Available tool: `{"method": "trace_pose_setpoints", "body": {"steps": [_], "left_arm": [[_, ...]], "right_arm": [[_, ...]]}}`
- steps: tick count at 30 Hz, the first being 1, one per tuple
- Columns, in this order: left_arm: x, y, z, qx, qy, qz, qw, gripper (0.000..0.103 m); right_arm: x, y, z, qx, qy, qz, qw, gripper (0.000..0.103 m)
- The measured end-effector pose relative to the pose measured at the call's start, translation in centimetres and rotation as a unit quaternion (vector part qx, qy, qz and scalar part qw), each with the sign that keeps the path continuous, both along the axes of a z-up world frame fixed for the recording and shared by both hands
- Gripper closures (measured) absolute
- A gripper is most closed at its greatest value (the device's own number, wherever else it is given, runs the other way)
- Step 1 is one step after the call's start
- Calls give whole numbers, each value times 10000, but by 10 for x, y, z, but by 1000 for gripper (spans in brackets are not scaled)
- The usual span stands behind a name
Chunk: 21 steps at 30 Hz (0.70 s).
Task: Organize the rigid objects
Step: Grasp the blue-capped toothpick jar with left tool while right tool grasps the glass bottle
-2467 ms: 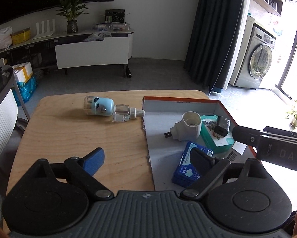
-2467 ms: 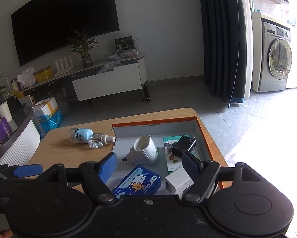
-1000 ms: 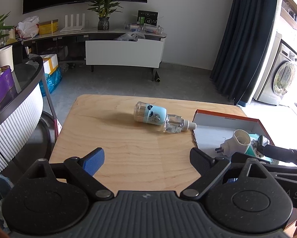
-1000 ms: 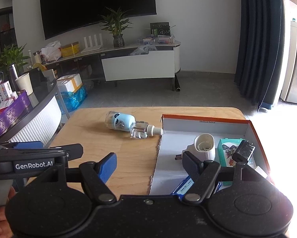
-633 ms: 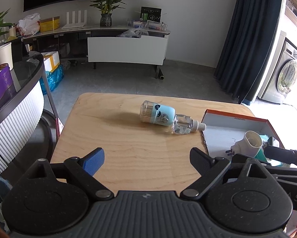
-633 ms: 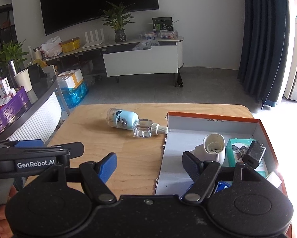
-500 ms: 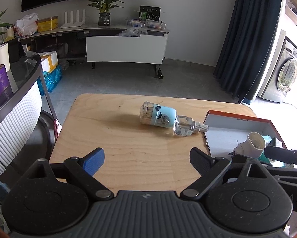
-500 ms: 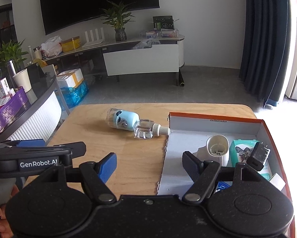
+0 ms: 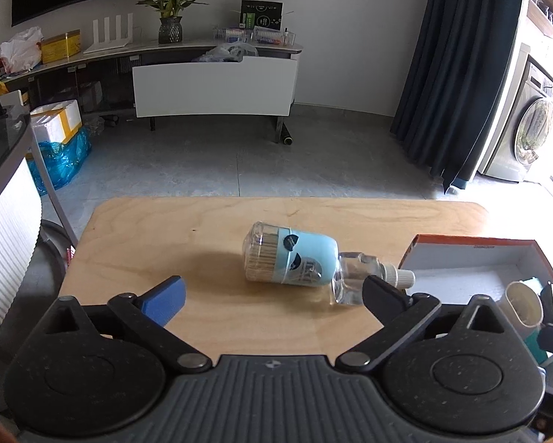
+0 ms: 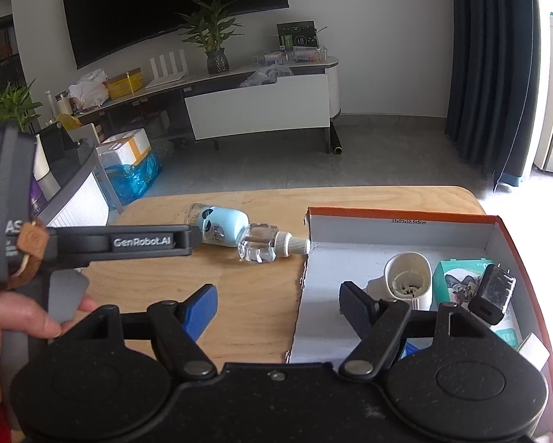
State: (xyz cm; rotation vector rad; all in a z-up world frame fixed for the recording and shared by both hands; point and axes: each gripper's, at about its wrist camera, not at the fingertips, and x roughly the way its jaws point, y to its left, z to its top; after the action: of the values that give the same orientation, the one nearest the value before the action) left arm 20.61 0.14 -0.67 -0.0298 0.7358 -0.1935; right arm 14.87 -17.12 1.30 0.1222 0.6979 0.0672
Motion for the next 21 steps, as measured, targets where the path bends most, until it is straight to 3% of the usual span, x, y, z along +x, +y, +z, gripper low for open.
{"method": "trace_pose_setpoints", "body": {"steps": [14, 17, 18, 21], "left_arm": [[40, -9, -32, 221, 20, -94, 9997, 0], [39, -8, -36, 213, -13, -178, 9996, 11], [41, -10, -38, 234, -13, -221, 9995, 21], [42, -9, -38, 236, -111, -239, 9994, 23]], "right_arm": [[12, -7, -6, 131, 27, 29, 9999, 16], [14, -7, -8, 150, 57, 8, 9999, 16], [15, -7, -9, 159, 75, 12, 9998, 16], [23, -5, -12, 170, 159, 10, 9997, 16]]}}
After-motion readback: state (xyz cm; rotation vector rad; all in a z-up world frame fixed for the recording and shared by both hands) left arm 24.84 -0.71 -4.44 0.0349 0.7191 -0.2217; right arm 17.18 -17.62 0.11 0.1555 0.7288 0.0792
